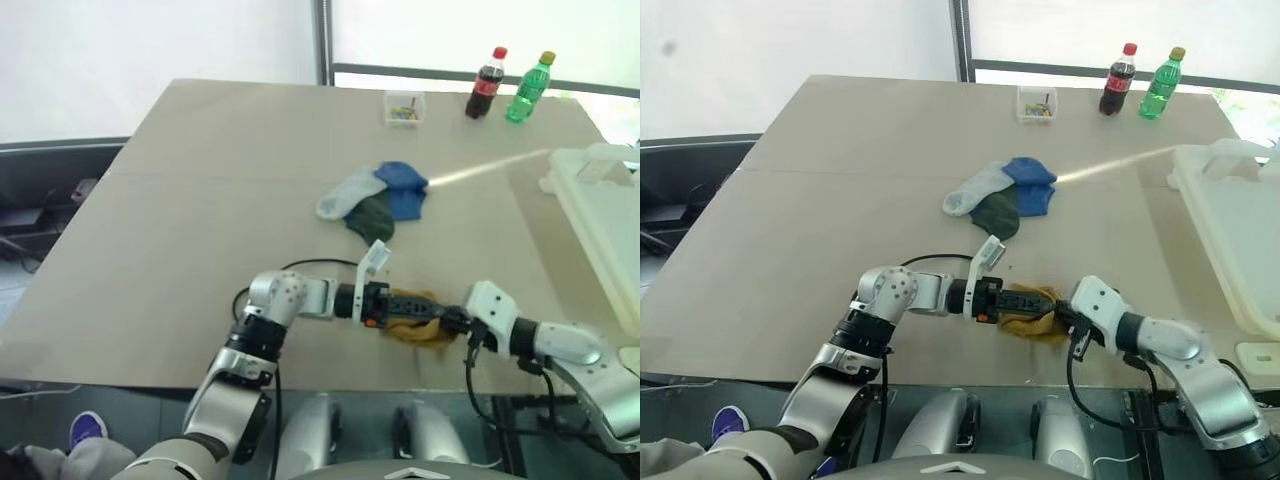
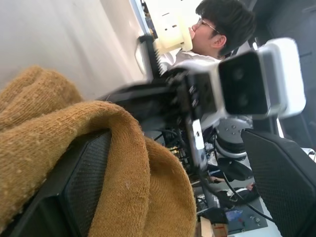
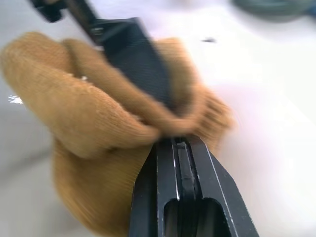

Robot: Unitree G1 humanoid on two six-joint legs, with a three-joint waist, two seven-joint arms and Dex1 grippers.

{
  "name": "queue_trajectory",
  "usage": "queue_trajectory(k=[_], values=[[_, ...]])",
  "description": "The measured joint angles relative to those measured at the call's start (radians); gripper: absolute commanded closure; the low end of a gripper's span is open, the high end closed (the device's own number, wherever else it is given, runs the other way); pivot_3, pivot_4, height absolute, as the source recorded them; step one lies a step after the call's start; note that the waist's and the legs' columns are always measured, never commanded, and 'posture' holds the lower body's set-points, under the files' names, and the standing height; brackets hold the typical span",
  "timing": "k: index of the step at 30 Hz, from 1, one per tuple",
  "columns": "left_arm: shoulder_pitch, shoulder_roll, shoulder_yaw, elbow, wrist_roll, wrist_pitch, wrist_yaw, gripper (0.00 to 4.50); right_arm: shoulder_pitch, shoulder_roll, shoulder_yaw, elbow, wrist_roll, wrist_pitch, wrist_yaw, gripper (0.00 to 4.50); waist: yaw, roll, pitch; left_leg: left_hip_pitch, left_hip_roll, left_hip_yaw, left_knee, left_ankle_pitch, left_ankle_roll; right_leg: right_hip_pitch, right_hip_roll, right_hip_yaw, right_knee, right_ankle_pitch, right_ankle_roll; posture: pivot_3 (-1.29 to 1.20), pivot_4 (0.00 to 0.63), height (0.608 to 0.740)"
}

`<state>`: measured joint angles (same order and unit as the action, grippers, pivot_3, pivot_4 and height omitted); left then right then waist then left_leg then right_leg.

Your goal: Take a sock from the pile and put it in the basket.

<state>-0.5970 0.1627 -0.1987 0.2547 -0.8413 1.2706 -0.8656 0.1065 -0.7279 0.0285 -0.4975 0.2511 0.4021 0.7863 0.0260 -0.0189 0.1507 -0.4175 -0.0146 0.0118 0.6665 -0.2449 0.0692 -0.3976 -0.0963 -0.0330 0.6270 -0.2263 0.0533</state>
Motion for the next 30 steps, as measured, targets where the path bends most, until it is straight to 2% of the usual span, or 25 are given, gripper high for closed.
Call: queue_trajectory(k=[6,11,14,16,17,22,25,30], values=[[-0.004,-0.011,0.003,0.012,0.013,-0.009,-0.012,0.05,0.03,0.02,-0.18,-0.12,0.271,0.129,0.025,4.5,0.006,0.0,0.0,0.0,0.0,-0.001,0.0,0.0,0.0,0.0,0.0,-0.001,0.0,0.0,0.0,0.0,0.15,0.729],[-0.007,-0.015,0.004,0.015,0.019,-0.013,-0.024,0.05,0.086,0.01,-0.218,-0.188,0.341,0.184,0.011,4.5,0.012,0.001,0.001,-0.001,0.0,-0.001,0.0,0.0,0.001,0.0,0.0,-0.001,-0.001,0.0,0.0,0.0,0.15,0.729],[-0.007,-0.018,0.012,0.017,0.022,-0.013,-0.025,0.05,0.086,0.011,-0.161,-0.211,0.317,0.205,-0.027,4.5,0.012,0.001,0.001,-0.001,0.0,-0.002,0.0,0.0,0.001,0.0,0.0,-0.001,-0.001,0.0,0.0,0.0,0.15,0.729],[-0.005,-0.018,0.025,0.012,0.018,-0.01,-0.032,0.05,0.063,0.072,-0.059,-0.19,0.262,0.208,-0.089,4.5,0.011,0.002,0.002,-0.002,0.0,-0.002,0.0,0.0,0.001,-0.001,0.0,-0.001,-0.001,0.0,0.0,0.0,0.15,0.729],[-0.005,-0.017,0.026,0.011,0.018,-0.009,-0.032,0.05,0.062,0.078,-0.053,-0.188,0.261,0.208,-0.093,4.5,0.011,0.003,0.002,-0.002,0.0,-0.002,0.0,0.0,0.001,-0.002,0.0,-0.001,-0.001,0.0,0.0,0.0,0.15,0.729],[0.004,0.002,0.031,-0.017,0.016,-0.01,-0.056,0.05,0.001,0.158,0.056,-0.102,0.206,0.197,-0.14,4.5,0.011,0.005,0.002,-0.016,0.0,-0.001,0.001,0.003,0.004,-0.014,0.002,-0.001,0.001,0.0,0.0,0.0,0.15,0.729],[0.015,0.018,0.029,-0.038,0.024,-0.016,-0.067,0.05,-0.007,0.158,0.084,-0.083,0.183,0.176,-0.138,4.5,0.01,0.005,0.002,-0.016,0.0,0.0,0.001,0.005,0.001,-0.014,0.003,-0.001,0.0,0.0,0.0,0.0,0.15,0.729],[0.041,0.057,0.026,-0.091,0.042,-0.068,-0.079,0.05,0.027,0.082,0.128,-0.059,0.137,0.137,-0.091,4.5,0.01,0.005,0.002,-0.014,0.0,-0.001,0.001,0.003,0.005,-0.013,0.003,-0.001,0.0,0.0,0.0,0.0,0.15,0.729]])
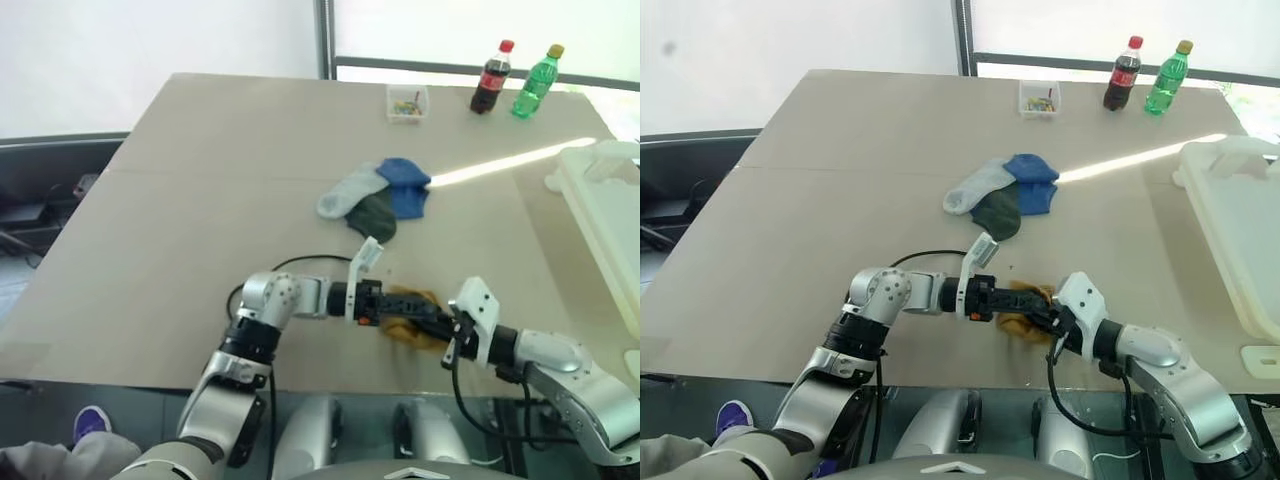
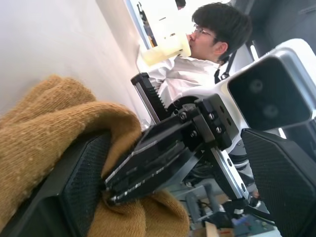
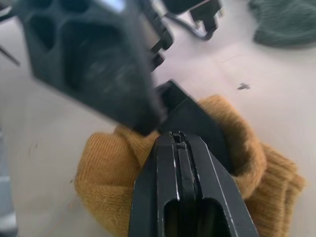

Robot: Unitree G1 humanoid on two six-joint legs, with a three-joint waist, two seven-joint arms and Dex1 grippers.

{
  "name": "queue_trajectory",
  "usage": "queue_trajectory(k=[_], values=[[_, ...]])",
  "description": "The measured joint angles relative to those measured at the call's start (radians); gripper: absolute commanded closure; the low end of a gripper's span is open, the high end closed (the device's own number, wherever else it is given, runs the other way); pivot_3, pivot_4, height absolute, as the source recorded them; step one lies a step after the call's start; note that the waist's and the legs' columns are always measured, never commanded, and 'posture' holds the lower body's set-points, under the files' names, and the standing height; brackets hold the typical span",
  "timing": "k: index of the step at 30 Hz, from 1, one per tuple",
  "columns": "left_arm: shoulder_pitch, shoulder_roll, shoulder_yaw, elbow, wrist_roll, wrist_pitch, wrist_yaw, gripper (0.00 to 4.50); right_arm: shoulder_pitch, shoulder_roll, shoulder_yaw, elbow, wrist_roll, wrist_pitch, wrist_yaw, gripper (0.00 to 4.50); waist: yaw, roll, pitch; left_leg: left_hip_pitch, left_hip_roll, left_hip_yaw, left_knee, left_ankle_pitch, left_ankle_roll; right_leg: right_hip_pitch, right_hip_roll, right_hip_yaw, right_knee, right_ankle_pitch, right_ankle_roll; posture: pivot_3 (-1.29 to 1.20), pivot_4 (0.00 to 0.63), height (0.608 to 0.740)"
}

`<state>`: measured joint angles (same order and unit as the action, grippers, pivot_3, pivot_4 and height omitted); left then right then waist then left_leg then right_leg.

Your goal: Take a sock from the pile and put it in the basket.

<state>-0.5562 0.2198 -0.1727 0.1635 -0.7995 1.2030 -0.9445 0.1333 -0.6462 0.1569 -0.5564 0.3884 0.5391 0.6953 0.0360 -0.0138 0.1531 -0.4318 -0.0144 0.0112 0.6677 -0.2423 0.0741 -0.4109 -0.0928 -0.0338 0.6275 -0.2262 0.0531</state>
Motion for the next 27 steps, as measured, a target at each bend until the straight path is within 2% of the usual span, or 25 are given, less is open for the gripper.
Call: queue_trajectory(k=[4,8,12,18,19,20,23,27], values=[[0.058,0.107,-0.015,-0.106,0.08,-0.158,-0.049,0.05,0.006,-0.003,0.0,0.004,-0.007,-0.01,0.002,4.5,0.0,0.001,0.0,0.0,0.0,0.0,0.0,0.0,0.0,0.0,0.0,0.001,0.0,0.0,0.0,0.0,0.15,0.729],[0.191,0.271,-0.058,-0.216,0.222,-0.455,-0.164,0.05,-0.007,0.002,-0.004,0.028,-0.006,-0.045,0.017,4.5,-0.003,0.001,0.0,0.0,0.0,0.001,-0.002,0.0,-0.001,-0.001,-0.002,0.002,-0.001,0.0,-0.001,0.0,0.15,0.729],[0.25,0.326,-0.021,-0.266,0.241,-0.598,-0.228,0.05,-0.002,0.043,-0.048,0.023,0.051,-0.038,0.017,4.5,0.004,0.003,0.001,-0.001,0.0,0.0,-0.001,-0.003,-0.005,-0.001,-0.004,0.0,-0.001,0.0,0.0,0.0,0.15,0.729],[0.312,0.428,0.046,-0.291,0.267,-0.804,-0.356,0.05,0.025,0.009,-0.18,-0.125,0.17,0.049,-0.014,4.5,0.0,0.007,0.004,-0.001,0.0,0.001,-0.003,-0.001,-0.002,-0.002,-0.004,0.0,-0.001,0.0,-0.001,0.0,0.15,0.729],[0.321,0.439,0.059,-0.297,0.265,-0.824,-0.367,0.0,0.026,0.009,-0.205,-0.148,0.192,0.09,-0.047,3.96,0.001,0.007,0.004,-0.001,0.0,0.001,-0.003,-0.001,-0.002,-0.002,-0.004,0.0,-0.001,0.0,-0.001,0.0,0.15,0.729],[0.328,0.45,0.072,-0.3,0.265,-0.84,-0.373,0.0,0.03,0.005,-0.224,-0.168,0.207,0.118,-0.07,3.74,0.001,0.008,0.004,-0.001,0.0,0.001,-0.003,-0.001,-0.002,-0.002,-0.004,0.0,-0.001,0.0,-0.001,0.0,0.15,0.729],[0.333,0.486,0.116,-0.303,0.265,-0.87,-0.392,0.0,0.052,-0.004,-0.26,-0.224,0.26,0.192,-0.119,2.15,0.002,0.008,0.005,-0.001,0.0,0.001,-0.003,-0.001,-0.001,-0.002,-0.004,0.0,-0.002,0.0,0.0,0.0,0.15,0.729],[0.333,0.498,0.135,-0.307,0.261,-0.874,-0.396,0.0,0.049,0.001,-0.283,-0.262,0.303,0.272,-0.197,0.45,0.001,0.008,0.005,-0.001,0.0,0.001,-0.003,-0.001,-0.001,-0.002,-0.004,0.0,-0.001,0.0,0.0,0.0,0.15,0.729]])
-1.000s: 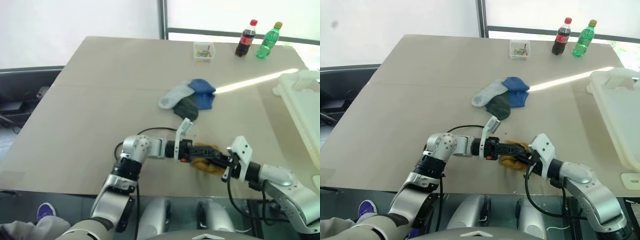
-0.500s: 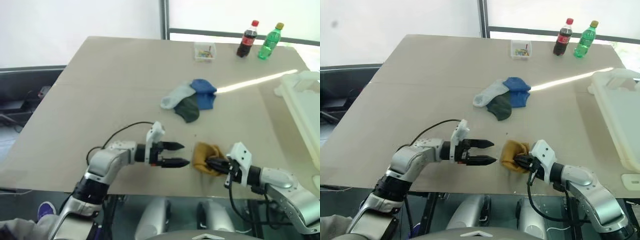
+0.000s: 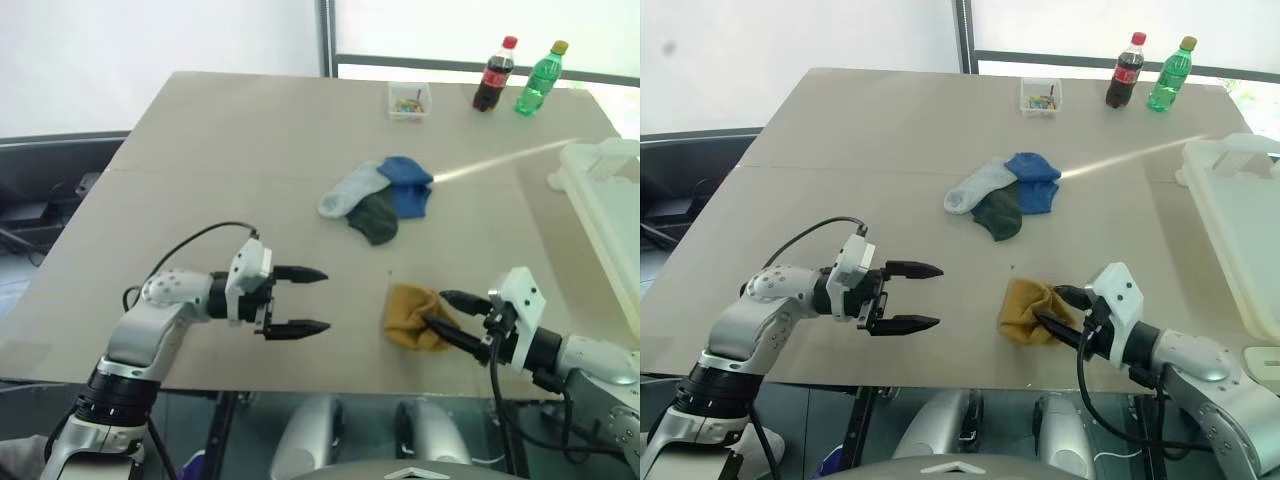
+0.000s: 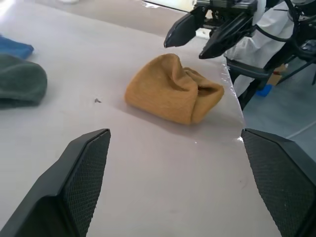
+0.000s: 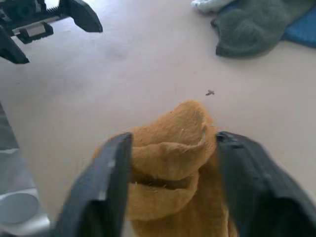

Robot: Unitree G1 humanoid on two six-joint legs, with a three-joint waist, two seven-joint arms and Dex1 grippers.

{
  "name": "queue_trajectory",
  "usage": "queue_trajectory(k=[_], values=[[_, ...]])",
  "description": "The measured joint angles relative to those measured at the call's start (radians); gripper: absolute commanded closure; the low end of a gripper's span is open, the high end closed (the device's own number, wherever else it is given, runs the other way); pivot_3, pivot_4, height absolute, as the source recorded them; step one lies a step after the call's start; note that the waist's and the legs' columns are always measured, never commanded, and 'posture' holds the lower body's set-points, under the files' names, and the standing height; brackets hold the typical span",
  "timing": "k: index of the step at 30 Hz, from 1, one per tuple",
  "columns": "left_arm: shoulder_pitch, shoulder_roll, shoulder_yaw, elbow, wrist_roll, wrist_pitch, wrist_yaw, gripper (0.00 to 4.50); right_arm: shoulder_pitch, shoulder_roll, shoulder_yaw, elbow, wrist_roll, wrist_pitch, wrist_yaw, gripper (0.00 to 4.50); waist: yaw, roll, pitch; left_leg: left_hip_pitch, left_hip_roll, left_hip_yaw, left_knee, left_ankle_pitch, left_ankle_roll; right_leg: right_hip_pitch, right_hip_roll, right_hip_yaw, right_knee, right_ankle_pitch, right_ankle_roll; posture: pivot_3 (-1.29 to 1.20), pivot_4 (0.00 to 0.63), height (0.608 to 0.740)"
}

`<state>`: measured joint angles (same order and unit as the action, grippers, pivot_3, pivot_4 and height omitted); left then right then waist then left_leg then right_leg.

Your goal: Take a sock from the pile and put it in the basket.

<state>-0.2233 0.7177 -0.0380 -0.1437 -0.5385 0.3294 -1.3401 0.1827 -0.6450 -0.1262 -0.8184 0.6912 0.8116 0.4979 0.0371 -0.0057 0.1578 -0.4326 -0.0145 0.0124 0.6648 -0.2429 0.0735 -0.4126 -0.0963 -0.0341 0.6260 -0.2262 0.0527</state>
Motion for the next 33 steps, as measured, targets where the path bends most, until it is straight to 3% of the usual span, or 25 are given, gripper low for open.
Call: queue_trajectory(k=[2,10,16,19,22,28,33], values=[[0.001,0.001,0.001,-0.002,-0.002,0.0,0.0,0.0,-0.019,0.017,0.004,-0.002,0.007,0.043,-0.046,0.05,0.0,0.0,0.0,0.0,0.0,0.0,0.0,0.0,0.0,0.0,0.0,0.0,0.0,0.0,0.0,0.0,0.15,0.729],[0.001,0.001,0.002,-0.008,-0.006,0.005,0.017,0.0,-0.113,0.115,0.078,0.073,0.037,0.269,-0.223,0.05,-0.003,0.0,0.0,0.0,0.0,0.001,0.001,0.0,0.0,0.001,0.003,0.001,0.001,0.0,0.0,0.0,0.15,0.729],[0.004,0.001,0.001,-0.029,-0.006,0.008,0.029,0.0,-0.147,0.095,0.171,0.099,-0.032,0.271,-0.24,0.05,-0.019,-0.003,-0.003,0.003,0.001,0.003,0.003,0.0,0.0,0.002,0.007,0.0,0.002,0.0,0.001,0.0,0.15,0.729],[0.02,-0.004,-0.001,-0.047,-0.006,0.009,0.038,0.0,-0.152,0.075,0.213,0.112,-0.08,0.243,-0.227,0.87,-0.022,-0.007,-0.006,0.004,0.001,0.003,0.003,0.0,0.001,0.003,0.008,0.0,0.003,0.0,0.001,0.0,0.15,0.729],[0.028,-0.022,-0.011,-0.062,-0.006,0.01,0.047,0.0,-0.16,0.047,0.249,0.15,-0.128,0.192,-0.189,2.19,-0.022,-0.013,-0.011,0.008,0.001,0.002,0.003,0.0,0.0,0.007,0.008,-0.001,0.002,0.0,0.001,0.0,0.15,0.729],[0.027,-0.037,-0.04,-0.084,-0.001,0.007,0.05,0.0,-0.161,0.029,0.296,0.172,-0.156,0.136,-0.128,4.48,-0.022,-0.013,-0.013,0.019,0.002,0.001,0.002,-0.003,-0.002,0.017,0.004,0.001,0.0,-0.001,0.001,0.0,0.15,0.729],[0.029,-0.05,-0.051,-0.083,0.005,0.006,0.06,0.0,-0.117,0.127,0.199,0.236,-0.087,0.118,-0.09,4.48,-0.023,-0.016,-0.014,0.018,0.003,0.001,0.002,-0.003,-0.002,0.017,0.004,0.001,0.0,0.0,0.001,0.0,0.15,0.729]])
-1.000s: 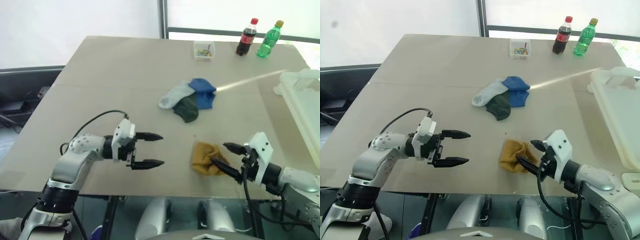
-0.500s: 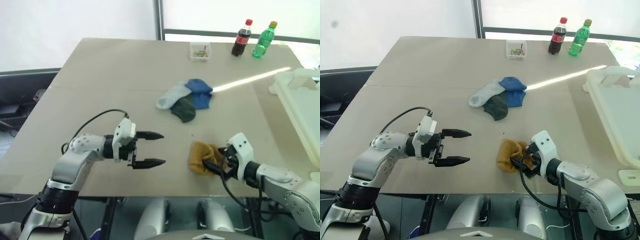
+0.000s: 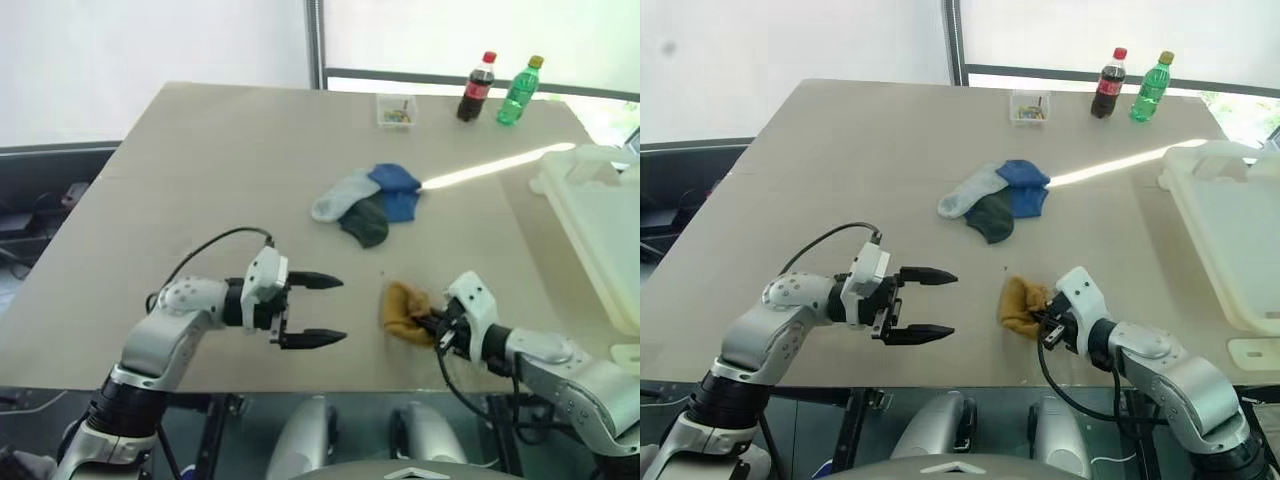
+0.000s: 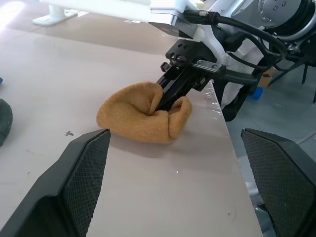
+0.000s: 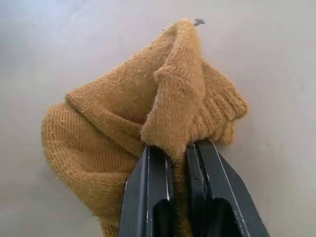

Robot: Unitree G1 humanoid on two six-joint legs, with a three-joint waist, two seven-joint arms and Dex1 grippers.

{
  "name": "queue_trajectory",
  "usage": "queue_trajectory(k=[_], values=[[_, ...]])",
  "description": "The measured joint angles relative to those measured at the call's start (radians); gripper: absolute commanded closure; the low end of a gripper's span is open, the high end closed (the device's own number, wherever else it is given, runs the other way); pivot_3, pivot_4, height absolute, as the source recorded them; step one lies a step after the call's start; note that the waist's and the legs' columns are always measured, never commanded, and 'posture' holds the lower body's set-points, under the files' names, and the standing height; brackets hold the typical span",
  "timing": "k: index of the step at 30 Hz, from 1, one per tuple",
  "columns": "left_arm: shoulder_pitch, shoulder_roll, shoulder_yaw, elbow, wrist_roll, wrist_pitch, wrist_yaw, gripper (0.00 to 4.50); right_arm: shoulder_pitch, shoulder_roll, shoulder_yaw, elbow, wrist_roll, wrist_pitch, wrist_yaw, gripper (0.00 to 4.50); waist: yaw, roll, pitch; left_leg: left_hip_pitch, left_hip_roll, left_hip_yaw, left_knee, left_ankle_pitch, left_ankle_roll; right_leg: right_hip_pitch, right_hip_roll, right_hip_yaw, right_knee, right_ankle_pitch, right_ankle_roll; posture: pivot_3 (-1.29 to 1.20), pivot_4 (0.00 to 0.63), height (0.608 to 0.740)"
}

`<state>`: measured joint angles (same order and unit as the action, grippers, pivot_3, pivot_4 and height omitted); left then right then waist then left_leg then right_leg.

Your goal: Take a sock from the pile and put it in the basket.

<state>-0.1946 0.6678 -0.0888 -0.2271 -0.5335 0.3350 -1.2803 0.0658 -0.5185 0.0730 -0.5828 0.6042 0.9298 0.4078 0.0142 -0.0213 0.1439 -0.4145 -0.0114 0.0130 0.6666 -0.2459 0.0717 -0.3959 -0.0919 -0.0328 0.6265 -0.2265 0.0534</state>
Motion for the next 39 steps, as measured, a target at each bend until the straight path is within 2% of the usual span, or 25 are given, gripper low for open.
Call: queue_trajectory(k=[4,7,11,16,19,23,26,29,31,35,39], values=[[-0.003,-0.035,-0.002,0.0,0.0,0.001,0.025,0.0,0.003,0.12,-0.165,0.061,0.172,0.004,0.007,4.48,-0.001,0.009,0.008,-0.002,0.0,0.001,0.0,0.0,0.001,-0.002,-0.001,0.002,0.0,0.0,0.0,0.0,0.15,0.729],[-0.027,-0.049,-0.005,0.001,0.001,0.003,0.044,0.0,-0.098,0.146,-0.339,0.082,0.353,0.007,-0.048,4.48,0.0,0.017,0.014,-0.003,-0.001,0.002,0.0,0.002,0.003,-0.003,-0.001,0.003,0.001,0.0,0.0,0.0,0.15,0.729],[-0.051,-0.078,-0.022,0.008,0.005,0.003,0.059,0.0,-0.246,0.092,-0.519,0.174,0.502,0.002,-0.132,4.48,0.002,0.019,0.016,-0.004,-0.001,0.002,-0.001,0.002,0.003,-0.003,-0.001,0.002,0.0,0.0,0.0,0.0,0.15,0.729],[-0.083,-0.116,-0.042,0.036,0.023,-0.013,0.069,0.0,-0.428,-0.024,-0.667,0.347,0.544,-0.026,-0.242,4.48,0.0,0.02,0.017,-0.008,-0.002,0.006,-0.001,0.001,0.005,-0.008,0.0,0.004,0.001,0.001,0.001,0.0,0.15,0.729],[-0.121,-0.158,-0.048,0.052,0.034,-0.032,0.083,0.0,-0.565,-0.147,-0.704,0.514,0.49,-0.052,-0.304,4.48,0.0,0.022,0.018,-0.014,-0.003,0.009,0.001,0.002,0.005,-0.014,0.004,0.003,0.004,0.002,0.002,0.0,0.15,0.729],[-0.128,-0.211,-0.048,0.067,0.04,-0.058,0.109,0.0,-0.638,-0.263,-0.671,0.73,0.342,-0.087,-0.292,4.48,0.0,0.022,0.018,-0.016,-0.003,0.01,0.002,0.001,0.006,-0.016,0.005,0.003,0.004,0.003,0.004,0.0,0.15,0.729],[-0.142,-0.244,-0.046,0.072,0.04,-0.06,0.141,0.0,-0.694,-0.267,-0.61,0.926,0.236,-0.134,-0.259,4.48,-0.006,0.022,0.018,-0.016,-0.003,0.012,0.002,0.001,0.006,-0.016,0.006,0.005,0.005,0.004,0.005,0.0,0.15,0.729],[-0.14,-0.279,-0.047,0.068,0.042,-0.063,0.192,0.0,-0.819,-0.268,-0.55,1.214,0.1,-0.241,-0.239,4.48,-0.013,0.022,0.018,-0.015,-0.003,0.013,0.002,0.001,0.006,-0.016,0.007,0.006,0.005,0.005,0.007,0.0,0.15,0.729],[-0.138,-0.288,-0.046,0.06,0.042,-0.06,0.221,0.0,-0.874,-0.267,-0.539,1.337,0.047,-0.296,-0.235,4.48,-0.015,0.023,0.019,-0.015,-0.003,0.012,0.002,0.001,0.006,-0.016,0.007,0.006,0.005,0.005,0.007,0.0,0.15,0.729],[-0.127,-0.302,-0.045,0.034,0.042,-0.054,0.276,0.0,-0.952,-0.267,-0.538,1.497,-0.034,-0.388,-0.22,4.48,-0.015,0.023,0.019,-0.016,-0.003,0.013,0.002,0.002,0.006,-0.016,0.007,0.006,0.005,0.005,0.007,0.0,0.15,0.729],[-0.119,-0.305,-0.045,0.016,0.042,-0.052,0.305,0.0,-0.98,-0.267,-0.536,1.576,-0.086,-0.415,-0.215,4.48,-0.014,0.023,0.019,-0.016,-0.003,0.012,0.002,0.003,0.003,-0.016,0.007,0.006,0.004,0.005,0.007,0.0,0.15,0.729]])
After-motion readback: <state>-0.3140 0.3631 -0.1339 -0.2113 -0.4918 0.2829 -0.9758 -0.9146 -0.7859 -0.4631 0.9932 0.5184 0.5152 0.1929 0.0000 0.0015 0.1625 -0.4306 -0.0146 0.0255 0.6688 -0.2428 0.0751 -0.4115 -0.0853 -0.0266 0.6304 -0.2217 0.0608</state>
